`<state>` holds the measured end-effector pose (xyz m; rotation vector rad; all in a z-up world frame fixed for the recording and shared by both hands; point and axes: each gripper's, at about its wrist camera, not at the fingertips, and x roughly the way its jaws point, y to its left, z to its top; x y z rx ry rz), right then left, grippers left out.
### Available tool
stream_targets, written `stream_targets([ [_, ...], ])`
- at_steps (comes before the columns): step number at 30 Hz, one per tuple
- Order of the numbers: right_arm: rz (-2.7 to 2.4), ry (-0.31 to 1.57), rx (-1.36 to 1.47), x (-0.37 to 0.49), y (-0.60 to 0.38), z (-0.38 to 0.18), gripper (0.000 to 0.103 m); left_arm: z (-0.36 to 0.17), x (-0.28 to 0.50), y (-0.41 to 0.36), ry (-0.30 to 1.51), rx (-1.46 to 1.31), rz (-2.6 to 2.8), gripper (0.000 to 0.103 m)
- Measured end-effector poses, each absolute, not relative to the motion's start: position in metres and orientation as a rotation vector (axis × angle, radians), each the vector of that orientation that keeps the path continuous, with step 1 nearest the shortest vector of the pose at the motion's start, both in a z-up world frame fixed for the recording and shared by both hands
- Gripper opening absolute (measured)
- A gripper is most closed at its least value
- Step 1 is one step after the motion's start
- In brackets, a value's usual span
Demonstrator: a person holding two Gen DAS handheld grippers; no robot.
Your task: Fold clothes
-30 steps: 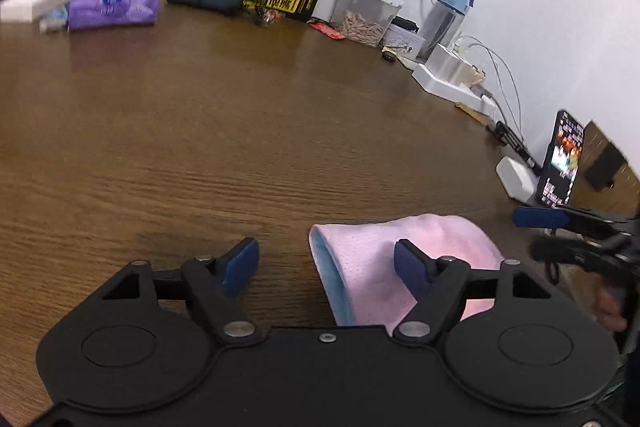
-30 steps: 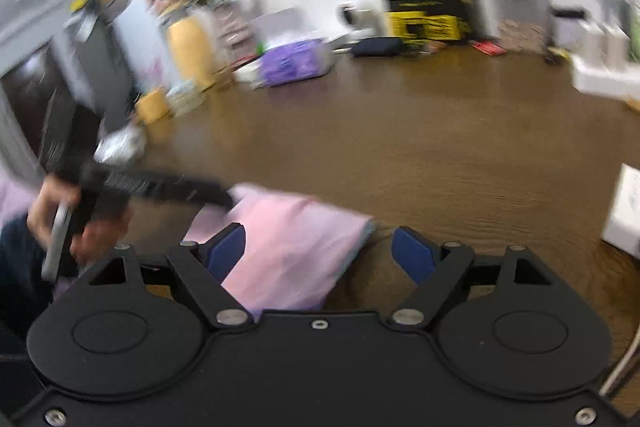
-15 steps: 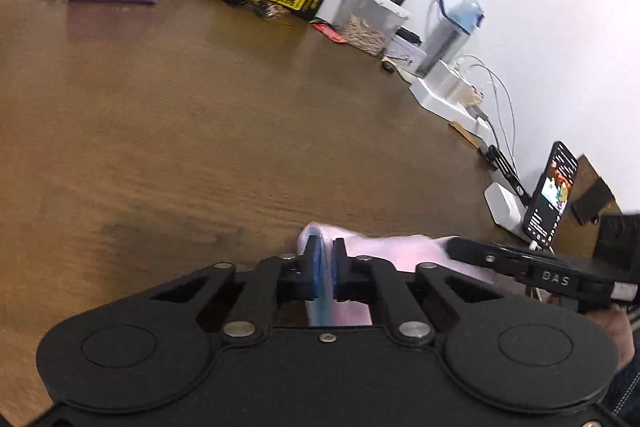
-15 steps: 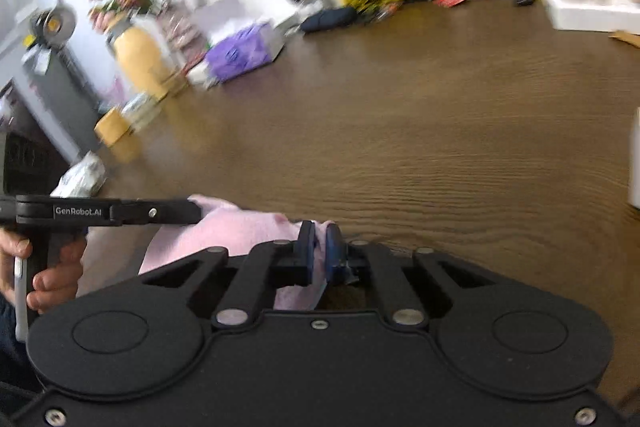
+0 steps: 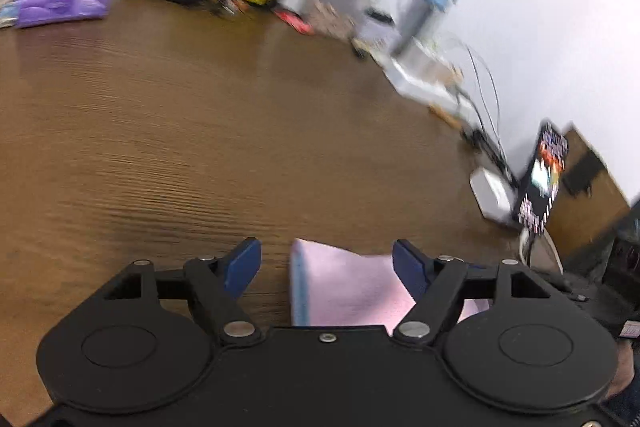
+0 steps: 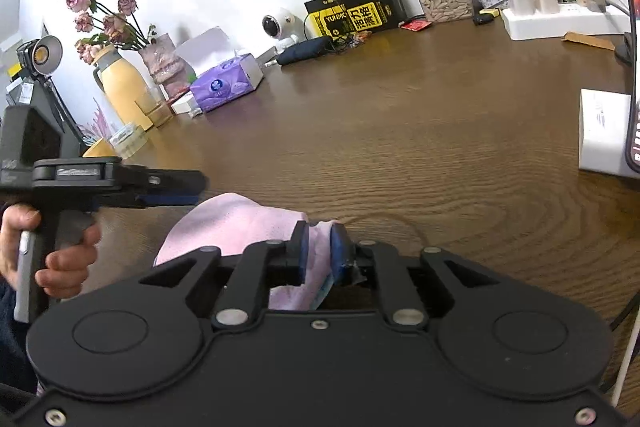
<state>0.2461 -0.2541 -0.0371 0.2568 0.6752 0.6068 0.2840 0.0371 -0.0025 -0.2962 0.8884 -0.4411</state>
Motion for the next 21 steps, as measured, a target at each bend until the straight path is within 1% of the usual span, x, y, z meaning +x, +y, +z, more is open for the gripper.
stream_targets([
  [1,0.615,0.675,0.251,0.246,-0.254,-0.037,0.015,-0.006,0.288,0.032,0.912,-0.291,-0.453,0.039],
  [2,0.621,0.676,0.243,0.246,-0.252,-0.037,0.015,-0.008,0.290,0.029,0.920,-0.298,-0.461,0.029],
  [3,0.626,0.676,0.233,0.247,-0.251,-0.037,0.015,-0.009,0.289,0.029,0.922,-0.299,-0.462,0.017],
  [4,0.626,0.673,0.225,0.247,-0.250,-0.037,0.015,-0.009,0.287,0.028,0.913,-0.296,-0.451,0.011],
  [5,0.620,0.668,0.220,0.248,-0.249,-0.037,0.015,-0.008,0.283,0.029,0.888,-0.295,-0.427,0.009],
  [6,0.613,0.663,0.217,0.249,-0.249,-0.037,0.015,-0.009,0.280,0.031,0.873,-0.308,-0.411,0.005],
  [10,0.580,0.660,0.237,0.253,-0.252,-0.039,0.014,-0.016,0.259,0.051,0.811,-0.436,-0.296,0.003],
  [14,0.585,0.668,0.234,0.251,-0.250,-0.042,0.012,-0.022,0.247,0.061,0.782,-0.455,-0.251,0.003],
  [17,0.605,0.677,0.218,0.246,-0.245,-0.041,0.013,-0.021,0.246,0.068,0.777,-0.468,-0.266,0.004],
  [19,0.603,0.669,0.220,0.243,-0.244,-0.038,0.019,-0.020,0.249,0.068,0.778,-0.446,-0.276,0.004],
  [21,0.582,0.646,0.231,0.241,-0.248,-0.034,0.040,-0.017,0.250,0.065,0.779,-0.414,-0.284,0.004],
])
